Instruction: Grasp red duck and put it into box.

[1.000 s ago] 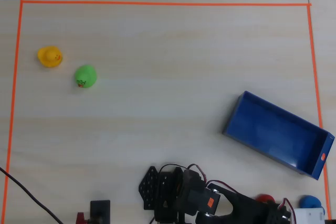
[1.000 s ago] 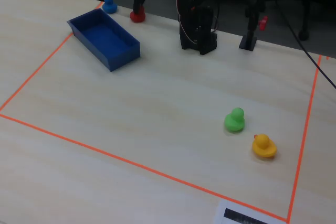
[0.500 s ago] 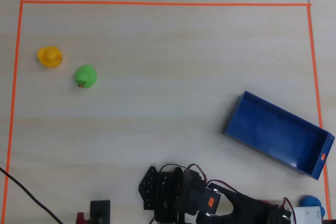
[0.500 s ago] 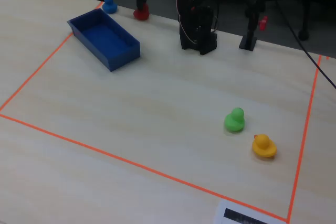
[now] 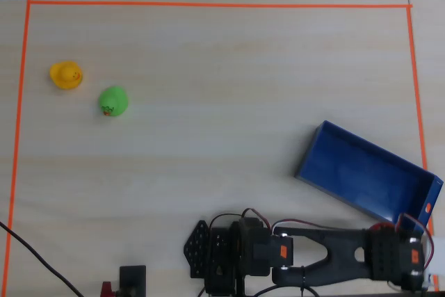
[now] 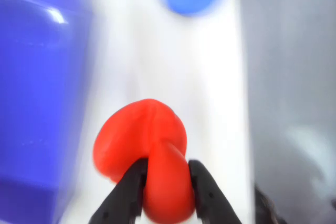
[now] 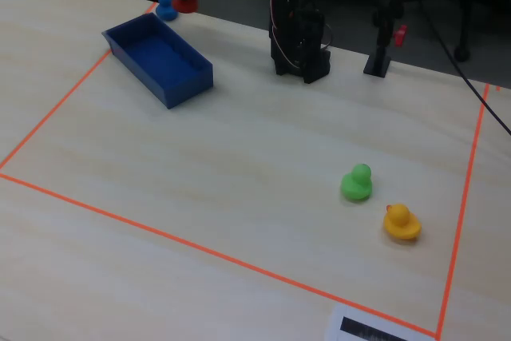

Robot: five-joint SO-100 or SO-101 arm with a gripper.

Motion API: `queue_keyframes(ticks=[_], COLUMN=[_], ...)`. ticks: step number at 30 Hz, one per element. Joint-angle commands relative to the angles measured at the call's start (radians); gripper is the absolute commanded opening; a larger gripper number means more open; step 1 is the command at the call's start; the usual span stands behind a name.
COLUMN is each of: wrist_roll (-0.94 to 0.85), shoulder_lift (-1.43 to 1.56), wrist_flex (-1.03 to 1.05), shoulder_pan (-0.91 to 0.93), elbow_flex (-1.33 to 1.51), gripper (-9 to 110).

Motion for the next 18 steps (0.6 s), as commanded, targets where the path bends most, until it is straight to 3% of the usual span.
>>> queue_keyframes(ticks=[1,8,18], wrist_roll=[0.094,0.095,-0.009], shoulder_lift=[0.041,0.008,-0.167], wrist_flex=[0.069,0.074,-0.097], shoulder_pan=[-0.183,-0.385,-0.344], elbow_flex=[-0.299,-0.29,-0.109], gripper=[0,0,0])
